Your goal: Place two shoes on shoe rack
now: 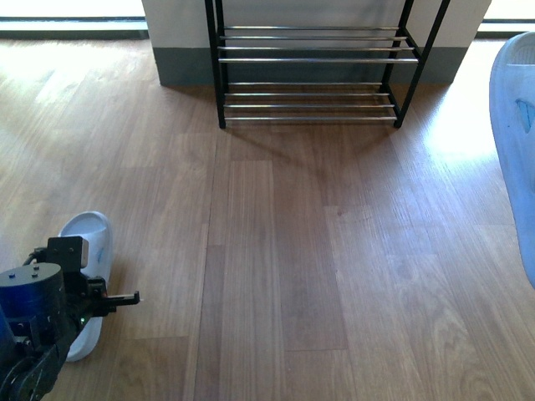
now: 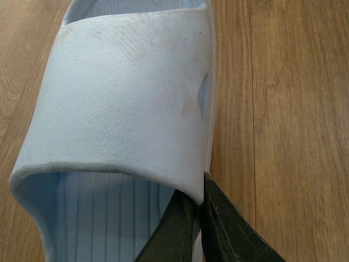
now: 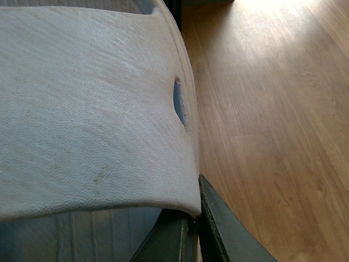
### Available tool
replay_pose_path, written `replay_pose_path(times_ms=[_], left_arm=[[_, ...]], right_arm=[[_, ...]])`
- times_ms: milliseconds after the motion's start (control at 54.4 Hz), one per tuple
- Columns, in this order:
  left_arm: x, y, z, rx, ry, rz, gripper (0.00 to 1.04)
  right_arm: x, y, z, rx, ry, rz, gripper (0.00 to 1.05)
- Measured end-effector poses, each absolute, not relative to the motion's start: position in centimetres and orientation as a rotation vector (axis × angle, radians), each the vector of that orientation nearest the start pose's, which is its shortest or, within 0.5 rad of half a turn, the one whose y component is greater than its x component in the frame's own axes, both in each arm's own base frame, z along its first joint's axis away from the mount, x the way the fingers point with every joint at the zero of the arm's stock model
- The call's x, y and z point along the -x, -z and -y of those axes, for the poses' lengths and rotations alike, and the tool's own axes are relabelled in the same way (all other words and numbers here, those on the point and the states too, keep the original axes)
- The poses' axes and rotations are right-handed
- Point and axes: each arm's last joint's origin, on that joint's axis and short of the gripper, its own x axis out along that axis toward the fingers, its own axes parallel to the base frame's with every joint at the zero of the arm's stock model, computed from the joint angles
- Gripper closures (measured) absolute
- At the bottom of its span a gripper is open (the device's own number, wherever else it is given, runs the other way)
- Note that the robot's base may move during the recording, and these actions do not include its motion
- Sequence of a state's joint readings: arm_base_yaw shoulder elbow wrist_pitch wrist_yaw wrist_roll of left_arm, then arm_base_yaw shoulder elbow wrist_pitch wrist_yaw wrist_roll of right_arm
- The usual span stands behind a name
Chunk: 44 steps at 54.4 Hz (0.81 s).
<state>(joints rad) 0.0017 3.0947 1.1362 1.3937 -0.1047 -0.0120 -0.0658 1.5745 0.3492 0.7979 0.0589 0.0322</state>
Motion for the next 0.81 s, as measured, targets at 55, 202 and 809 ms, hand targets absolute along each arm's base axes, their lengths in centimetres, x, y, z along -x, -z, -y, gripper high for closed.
replay_pose_path(times_ms=[55, 202, 809], left_arm=[[-32.8, 18.5, -0.4, -0.017, -0.107, -0.564, 1.03], [-32.5, 18.6, -0.4, -0.018, -0.107, -0.573, 1.03], [-31.6, 18.7, -0.3, -0.020, -0.105, -0.603, 1.03]], right_arm=[[-24.8, -11.7, 1.8, -0.033, 0.130, -0.426, 1.03], [-24.8, -11.7, 1.8, -0.033, 0.130, -0.426, 1.03], [-24.8, -11.7, 1.8, -0.033, 0.130, -0.426, 1.03]])
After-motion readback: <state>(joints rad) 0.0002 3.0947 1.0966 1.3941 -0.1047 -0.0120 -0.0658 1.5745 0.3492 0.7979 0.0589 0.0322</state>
